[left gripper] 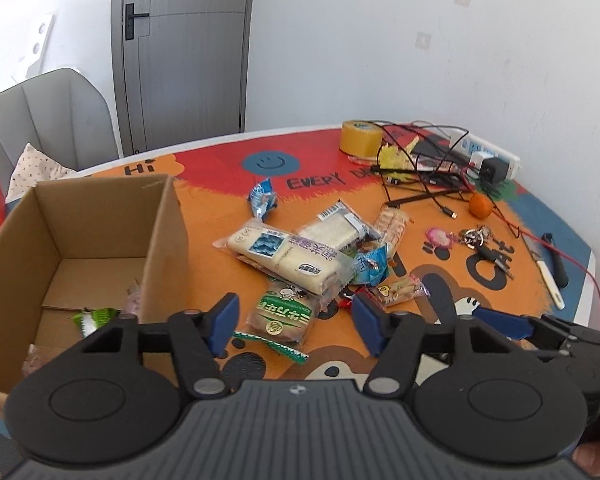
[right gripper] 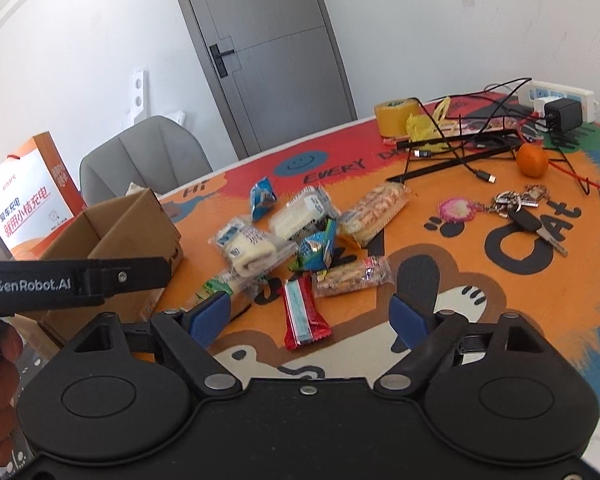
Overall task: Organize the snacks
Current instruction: 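Open both grippers over the box and return them to the snack pile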
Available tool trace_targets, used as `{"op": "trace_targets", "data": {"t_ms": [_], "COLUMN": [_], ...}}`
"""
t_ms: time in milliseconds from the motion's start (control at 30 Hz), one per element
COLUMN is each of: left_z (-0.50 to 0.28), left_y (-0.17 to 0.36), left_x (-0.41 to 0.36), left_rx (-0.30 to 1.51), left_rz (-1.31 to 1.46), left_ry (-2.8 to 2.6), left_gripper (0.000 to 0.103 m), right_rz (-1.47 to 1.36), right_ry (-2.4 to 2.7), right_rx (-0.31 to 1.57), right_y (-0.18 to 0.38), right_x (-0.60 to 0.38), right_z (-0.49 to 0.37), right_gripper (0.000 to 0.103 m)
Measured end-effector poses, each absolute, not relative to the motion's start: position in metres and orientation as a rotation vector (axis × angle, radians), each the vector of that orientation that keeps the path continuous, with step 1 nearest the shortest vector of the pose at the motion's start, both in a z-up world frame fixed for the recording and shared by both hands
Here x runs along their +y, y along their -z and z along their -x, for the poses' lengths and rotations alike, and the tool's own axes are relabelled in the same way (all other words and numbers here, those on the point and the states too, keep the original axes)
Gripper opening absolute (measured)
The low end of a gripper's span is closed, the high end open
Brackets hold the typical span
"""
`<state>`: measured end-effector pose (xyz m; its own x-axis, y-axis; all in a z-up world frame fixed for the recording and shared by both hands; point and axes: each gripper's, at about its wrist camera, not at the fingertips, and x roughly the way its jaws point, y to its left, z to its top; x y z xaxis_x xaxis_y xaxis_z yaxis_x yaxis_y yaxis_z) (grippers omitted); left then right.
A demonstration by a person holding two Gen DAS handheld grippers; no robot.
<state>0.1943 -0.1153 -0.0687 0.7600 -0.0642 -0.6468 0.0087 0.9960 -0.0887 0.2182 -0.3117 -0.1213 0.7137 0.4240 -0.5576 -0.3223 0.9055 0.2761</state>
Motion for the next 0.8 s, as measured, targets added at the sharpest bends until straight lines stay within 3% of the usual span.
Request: {"op": "trace_targets", "data": {"t_ms": [133, 467, 600, 800], "left_z": [-0.206, -0.235, -0.245, -0.255], "left_y": [0.079, 0.104, 0.110, 0.119], "left_x": [-0.122, -0.123, -0.122, -0.122], "left_rx": [0.725, 0.775, 0.793, 0.795], "left_rz": [0.059, 0.071, 0.074, 0.070], "left_ry": [0.044, 0.028, 0.018, -0.001], "left_gripper": [0.055, 0.051, 0.051, 0.051], "right_rz": [-0.171, -0.148, -0.156, -0.143], "right_ry": [-0.422, -0.432, -0.442, -0.443], "right_rx": [0.686, 0.696, 0.712, 0.703], "right_y": [0.134, 0.147, 0.153, 0.157], "right_x": [-0.310, -0.296, -0.289, -0.292], "right_z": [-0.225, -0.247, -0.257, -0.258], "right_gripper": [0.070, 0.057, 0.041, 0.028]}}
